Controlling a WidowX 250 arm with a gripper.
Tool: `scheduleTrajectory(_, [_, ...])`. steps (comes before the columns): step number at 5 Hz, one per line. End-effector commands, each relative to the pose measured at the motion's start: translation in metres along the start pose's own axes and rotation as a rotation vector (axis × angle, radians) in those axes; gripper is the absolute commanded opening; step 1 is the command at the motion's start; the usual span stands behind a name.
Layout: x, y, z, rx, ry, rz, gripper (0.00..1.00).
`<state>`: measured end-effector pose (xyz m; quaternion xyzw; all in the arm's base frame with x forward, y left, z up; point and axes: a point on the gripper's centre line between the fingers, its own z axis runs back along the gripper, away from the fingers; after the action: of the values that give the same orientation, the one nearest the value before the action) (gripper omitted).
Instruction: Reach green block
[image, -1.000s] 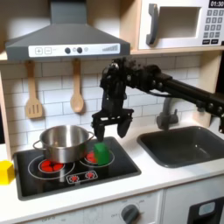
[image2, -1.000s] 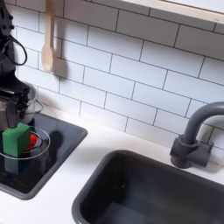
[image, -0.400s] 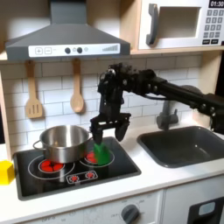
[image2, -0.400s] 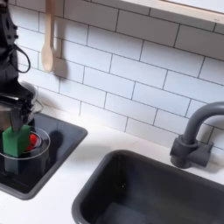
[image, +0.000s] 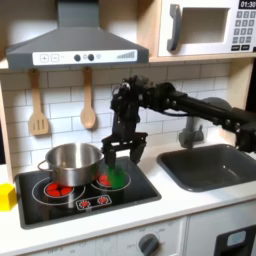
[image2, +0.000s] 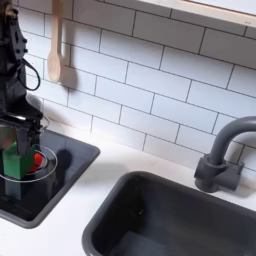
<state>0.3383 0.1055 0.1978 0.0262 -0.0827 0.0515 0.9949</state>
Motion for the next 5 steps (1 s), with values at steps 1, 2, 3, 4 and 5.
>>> scheduleTrajectory(1, [0.003, 0.000, -0.011, 0.002, 0.026, 0.005, 1.00])
scheduleTrajectory(2, [0.005, -0.002, -0.017, 0.000, 0.036, 0.000, 1.00])
scheduleTrajectory(3, [0.007, -0.002, -0.022, -0.003, 0.048, 0.000, 1.00])
scheduleTrajectory(4, [0.010, -0.004, -0.026, -0.011, 0.052, 0.007, 1.00])
scheduleTrajectory(5, [0.012, -0.006, -0.030, -0.009, 0.062, 0.008, 1.00])
